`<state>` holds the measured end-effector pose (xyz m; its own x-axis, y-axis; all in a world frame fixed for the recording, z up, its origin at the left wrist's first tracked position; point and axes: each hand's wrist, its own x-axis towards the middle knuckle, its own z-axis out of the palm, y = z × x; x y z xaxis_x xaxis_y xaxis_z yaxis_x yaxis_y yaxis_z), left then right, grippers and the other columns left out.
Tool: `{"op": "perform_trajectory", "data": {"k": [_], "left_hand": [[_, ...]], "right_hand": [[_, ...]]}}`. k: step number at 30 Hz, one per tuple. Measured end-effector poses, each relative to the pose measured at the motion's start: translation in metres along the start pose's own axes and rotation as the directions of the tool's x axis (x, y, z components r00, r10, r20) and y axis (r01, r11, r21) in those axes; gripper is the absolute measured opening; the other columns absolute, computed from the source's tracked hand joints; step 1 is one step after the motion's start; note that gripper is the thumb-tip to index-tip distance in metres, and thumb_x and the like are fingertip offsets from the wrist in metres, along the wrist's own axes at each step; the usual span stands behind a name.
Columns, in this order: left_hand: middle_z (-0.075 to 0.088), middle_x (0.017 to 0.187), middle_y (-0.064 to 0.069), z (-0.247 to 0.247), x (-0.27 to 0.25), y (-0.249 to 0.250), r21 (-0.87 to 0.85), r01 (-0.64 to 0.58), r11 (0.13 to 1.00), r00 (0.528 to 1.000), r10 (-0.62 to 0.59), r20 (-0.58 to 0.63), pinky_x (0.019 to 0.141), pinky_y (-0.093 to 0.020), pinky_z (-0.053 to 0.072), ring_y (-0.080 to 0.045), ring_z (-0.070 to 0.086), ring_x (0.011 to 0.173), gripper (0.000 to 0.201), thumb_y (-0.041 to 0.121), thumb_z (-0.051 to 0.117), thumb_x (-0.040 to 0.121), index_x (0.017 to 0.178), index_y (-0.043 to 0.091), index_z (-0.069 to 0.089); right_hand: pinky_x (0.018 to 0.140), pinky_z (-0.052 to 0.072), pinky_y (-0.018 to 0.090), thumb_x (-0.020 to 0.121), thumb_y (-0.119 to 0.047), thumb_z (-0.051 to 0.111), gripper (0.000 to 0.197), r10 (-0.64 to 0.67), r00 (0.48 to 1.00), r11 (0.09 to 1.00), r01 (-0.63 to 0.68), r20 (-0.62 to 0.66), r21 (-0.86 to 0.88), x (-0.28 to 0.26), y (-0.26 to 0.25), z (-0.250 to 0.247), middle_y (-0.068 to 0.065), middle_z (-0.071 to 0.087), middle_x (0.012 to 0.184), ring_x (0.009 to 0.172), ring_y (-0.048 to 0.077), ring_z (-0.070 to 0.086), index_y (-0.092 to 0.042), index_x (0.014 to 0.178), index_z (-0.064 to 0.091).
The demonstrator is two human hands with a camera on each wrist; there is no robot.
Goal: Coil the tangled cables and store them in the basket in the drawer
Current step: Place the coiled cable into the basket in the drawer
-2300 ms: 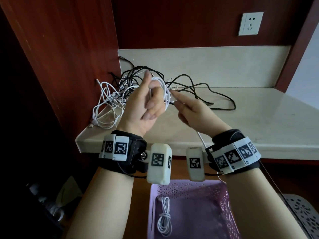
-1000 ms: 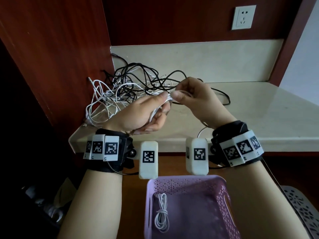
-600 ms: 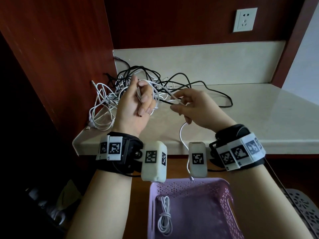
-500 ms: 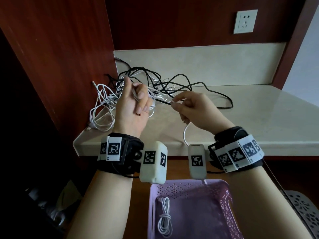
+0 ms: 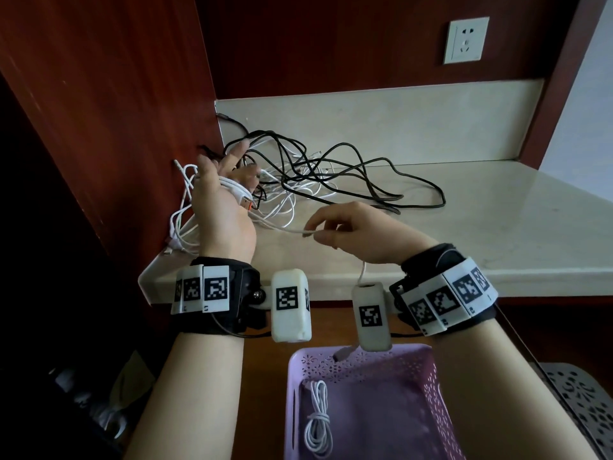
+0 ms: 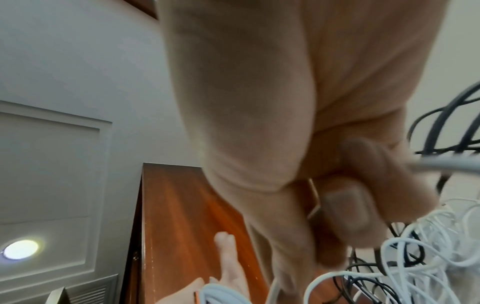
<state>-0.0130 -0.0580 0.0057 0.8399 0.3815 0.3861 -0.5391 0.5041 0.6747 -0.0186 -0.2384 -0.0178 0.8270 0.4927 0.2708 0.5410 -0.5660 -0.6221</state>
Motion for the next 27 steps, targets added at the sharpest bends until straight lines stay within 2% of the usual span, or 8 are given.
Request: {"op": "perform_trajectory", "data": {"k": [2,4,9,12,17,19,22,27], "left_hand": [[0.059,0.128,-0.01,-0.002,0.002,-0.004,0.113,0.015,0.994,0.996,-0.024,0.082,0.089,-0.022,0.049,-0.017,0.061,0.111,0.04,0.029,0.018,0.106,0.105,0.01,0.052],[0.053,0.136,-0.015,-0.003,0.003,-0.008,0.223,0.025,0.975,0.989,-0.056,0.136,0.099,-0.03,0.047,-0.025,0.056,0.121,0.034,0.027,0.021,0.106,0.111,0.005,0.046],[0.066,0.111,-0.006,0.001,-0.009,-0.007,0.566,0.023,0.824,0.931,-0.224,0.288,0.059,-0.029,0.05,-0.013,0.071,0.068,0.018,0.022,0.027,0.106,0.092,0.013,0.032],[0.069,0.104,-0.015,0.002,-0.012,-0.009,0.699,-0.023,0.715,0.877,-0.321,0.357,0.048,-0.033,0.04,-0.029,0.07,0.062,0.019,0.02,0.029,0.105,0.092,0.008,0.034],[0.063,0.055,-0.013,0.01,-0.023,-0.01,0.831,-0.162,0.532,0.757,-0.473,0.45,0.038,-0.021,0.032,-0.019,0.043,0.028,0.025,0.019,0.027,0.105,0.09,0.003,0.039],[0.05,0.041,-0.003,0.011,-0.026,-0.007,0.833,-0.109,0.542,0.736,-0.52,0.434,0.036,-0.02,0.026,-0.014,0.031,0.025,0.037,0.028,0.025,0.105,0.091,0.001,0.047],[0.041,0.039,-0.002,0.011,-0.028,0.0,0.817,-0.045,0.575,0.622,-0.624,0.473,0.032,-0.015,0.019,-0.012,0.024,0.025,0.057,0.044,0.018,0.103,0.09,0.001,0.053],[0.036,0.042,-0.002,0.001,-0.025,0.011,0.801,-0.003,0.599,0.433,-0.721,0.541,0.031,-0.011,0.018,-0.009,0.023,0.026,0.041,0.036,0.047,0.096,0.072,0.003,0.043]], "right_hand": [[0.071,0.046,0.027,0.091,-0.019,0.06,0.019,-0.036,0.999,0.999,0.036,-0.001,0.003,-0.001,-0.001,-0.001,0.0,0.066,0.087,0.072,0.019,0.054,-0.032,0.101,0.069],[0.067,0.041,0.016,0.09,-0.012,0.061,0.021,-0.086,0.993,0.996,0.089,-0.079,0.03,-0.001,-0.004,-0.003,-0.013,0.062,0.083,0.07,0.009,0.051,-0.026,0.101,0.071],[0.057,0.033,0.008,0.08,-0.011,0.073,0.002,-0.124,0.911,0.99,0.142,-0.394,0.018,-0.001,-0.008,-0.015,-0.014,0.053,0.069,0.058,-0.008,0.049,-0.011,0.081,0.071],[0.053,0.031,0.014,0.074,-0.02,0.078,0.016,-0.106,0.877,0.994,0.106,-0.469,-0.026,-0.002,-0.007,-0.016,-0.013,0.051,0.063,0.053,-0.004,0.047,-0.017,0.072,0.062],[0.056,0.034,0.02,0.071,-0.031,0.08,0.027,-0.175,0.839,0.984,0.14,-0.515,-0.107,0.0,-0.006,-0.015,-0.012,0.052,0.068,0.061,-0.001,0.045,-0.016,0.075,0.057],[0.056,0.033,0.02,0.07,-0.037,0.08,0.035,-0.199,0.825,0.98,0.154,-0.528,-0.129,0.0,-0.003,-0.016,-0.008,0.05,0.068,0.061,0.005,0.043,-0.013,0.076,0.055],[0.054,0.032,0.018,0.067,-0.044,0.08,0.041,-0.213,0.822,0.976,0.161,-0.529,-0.144,-0.001,0.001,-0.017,-0.012,0.047,0.066,0.059,0.005,0.041,-0.014,0.074,0.053],[0.05,0.029,0.012,0.073,-0.028,0.079,0.023,-0.21,0.874,0.972,0.233,-0.438,-0.001,-0.004,0.001,-0.018,-0.015,0.048,0.052,0.051,0.004,0.04,-0.018,0.065,0.059]]}}
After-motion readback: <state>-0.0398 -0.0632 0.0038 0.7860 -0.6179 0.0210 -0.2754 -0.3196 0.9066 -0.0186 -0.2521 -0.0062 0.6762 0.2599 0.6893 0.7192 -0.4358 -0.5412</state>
